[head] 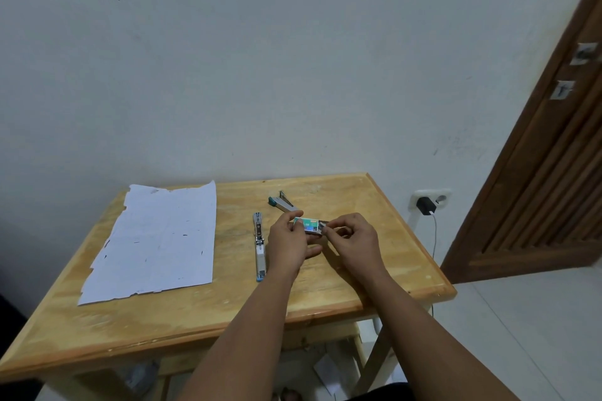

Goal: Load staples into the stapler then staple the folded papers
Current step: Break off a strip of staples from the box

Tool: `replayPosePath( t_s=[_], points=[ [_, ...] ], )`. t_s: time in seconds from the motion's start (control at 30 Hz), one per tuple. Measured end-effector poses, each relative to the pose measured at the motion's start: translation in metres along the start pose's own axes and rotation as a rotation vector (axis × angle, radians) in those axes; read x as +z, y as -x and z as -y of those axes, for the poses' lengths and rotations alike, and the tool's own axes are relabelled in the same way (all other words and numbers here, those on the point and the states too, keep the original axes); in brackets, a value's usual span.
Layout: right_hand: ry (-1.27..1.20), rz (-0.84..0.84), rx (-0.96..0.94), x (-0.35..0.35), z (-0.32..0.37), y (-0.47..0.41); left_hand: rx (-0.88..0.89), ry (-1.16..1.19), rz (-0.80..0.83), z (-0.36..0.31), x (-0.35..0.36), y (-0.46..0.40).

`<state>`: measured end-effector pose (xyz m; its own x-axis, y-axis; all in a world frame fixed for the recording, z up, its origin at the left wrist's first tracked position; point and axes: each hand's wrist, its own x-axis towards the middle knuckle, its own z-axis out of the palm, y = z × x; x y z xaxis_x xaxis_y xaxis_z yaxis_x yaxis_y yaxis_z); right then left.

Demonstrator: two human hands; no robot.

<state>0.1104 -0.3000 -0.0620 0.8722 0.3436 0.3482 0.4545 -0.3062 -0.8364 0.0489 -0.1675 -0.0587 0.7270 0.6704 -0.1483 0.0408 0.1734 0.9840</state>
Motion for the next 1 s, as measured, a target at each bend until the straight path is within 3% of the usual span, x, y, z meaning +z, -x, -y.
replayPosePath(
  t_s=[0.23,0.77,1.0],
  points=[
    [0.025,-0.048,-0.085,-0.001,0.0006,0.0024,0.003,-0.006,0.003,0.0002,0.001,0.001],
    [0.131,-0.023,0.024,0.0043,-0.001,0.0007,-0.004,0.005,0.036,-0.002,-0.0005,0.0033],
    [0.116,-0.042,-0.018,0.0014,0.0006,0.0022,0.002,-0.001,0.023,-0.0023,0.0003,0.0039]
  ],
)
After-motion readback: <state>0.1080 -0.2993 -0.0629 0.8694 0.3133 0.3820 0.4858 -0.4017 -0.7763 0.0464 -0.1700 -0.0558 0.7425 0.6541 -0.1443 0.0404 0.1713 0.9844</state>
